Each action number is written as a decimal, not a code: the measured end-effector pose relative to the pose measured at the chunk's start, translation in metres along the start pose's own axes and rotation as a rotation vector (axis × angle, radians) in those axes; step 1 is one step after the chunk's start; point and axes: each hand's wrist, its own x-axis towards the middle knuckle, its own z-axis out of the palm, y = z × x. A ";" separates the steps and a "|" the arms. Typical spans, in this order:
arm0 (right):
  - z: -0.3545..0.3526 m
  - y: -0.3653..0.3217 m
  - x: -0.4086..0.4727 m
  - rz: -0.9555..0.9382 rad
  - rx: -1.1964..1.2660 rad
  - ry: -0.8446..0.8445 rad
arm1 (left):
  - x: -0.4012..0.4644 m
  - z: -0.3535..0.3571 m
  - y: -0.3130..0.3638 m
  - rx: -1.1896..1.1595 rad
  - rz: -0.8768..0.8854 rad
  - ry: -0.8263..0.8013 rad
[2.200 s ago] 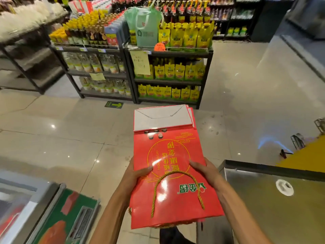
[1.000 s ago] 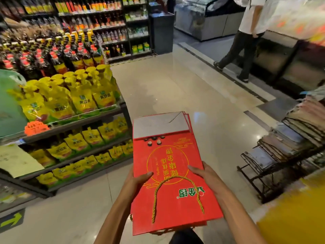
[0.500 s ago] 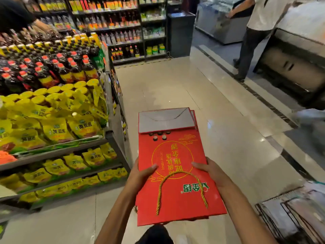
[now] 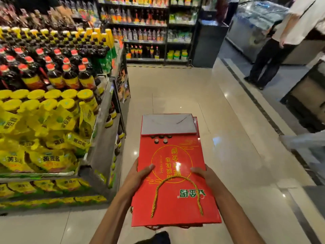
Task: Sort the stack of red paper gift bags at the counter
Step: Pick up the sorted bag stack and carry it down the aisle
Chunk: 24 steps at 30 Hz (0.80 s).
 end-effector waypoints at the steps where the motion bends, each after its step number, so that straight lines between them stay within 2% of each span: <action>1: -0.006 -0.015 0.021 -0.004 -0.005 0.004 | 0.022 0.007 0.006 -0.006 -0.003 0.003; 9: -0.050 -0.113 0.181 -0.012 -0.104 -0.022 | 0.179 0.051 0.052 -0.083 -0.036 0.070; 17: -0.078 -0.208 0.357 -0.032 -0.074 -0.175 | 0.350 0.089 0.080 -0.195 -0.066 0.223; 24: -0.100 -0.311 0.527 0.019 -0.196 -0.349 | 0.489 0.120 0.128 -0.267 -0.031 0.399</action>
